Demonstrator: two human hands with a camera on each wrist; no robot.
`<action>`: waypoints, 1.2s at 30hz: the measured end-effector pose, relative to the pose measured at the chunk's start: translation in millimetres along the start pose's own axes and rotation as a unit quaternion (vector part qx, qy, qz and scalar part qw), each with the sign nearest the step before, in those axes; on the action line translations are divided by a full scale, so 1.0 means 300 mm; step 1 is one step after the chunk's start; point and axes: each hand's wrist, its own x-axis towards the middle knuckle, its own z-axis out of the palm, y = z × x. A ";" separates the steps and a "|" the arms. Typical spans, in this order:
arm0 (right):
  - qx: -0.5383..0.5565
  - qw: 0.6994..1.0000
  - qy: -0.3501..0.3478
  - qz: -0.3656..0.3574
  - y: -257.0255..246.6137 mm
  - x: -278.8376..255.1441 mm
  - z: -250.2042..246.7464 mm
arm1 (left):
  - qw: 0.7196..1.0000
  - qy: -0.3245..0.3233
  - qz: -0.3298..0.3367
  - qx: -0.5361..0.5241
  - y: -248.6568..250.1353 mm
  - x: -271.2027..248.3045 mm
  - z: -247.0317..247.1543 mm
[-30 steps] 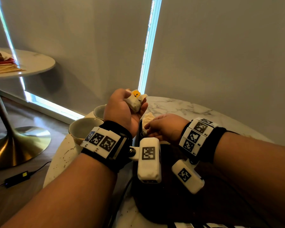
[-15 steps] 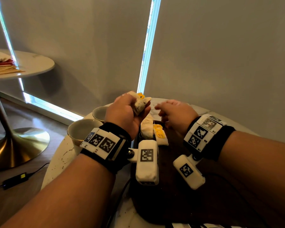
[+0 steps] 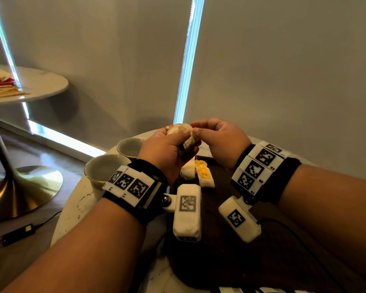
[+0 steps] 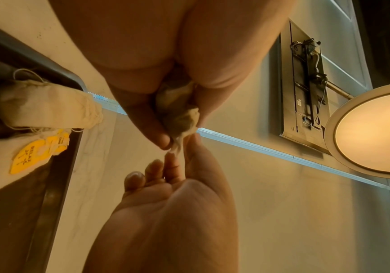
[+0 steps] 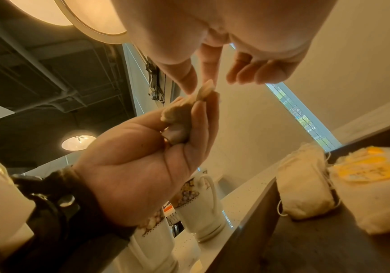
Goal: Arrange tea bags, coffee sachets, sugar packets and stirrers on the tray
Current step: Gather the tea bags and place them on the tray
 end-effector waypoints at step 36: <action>0.023 0.999 0.037 0.018 0.011 -0.035 0.001 | 0.998 0.037 0.056 0.012 0.004 0.005 -0.002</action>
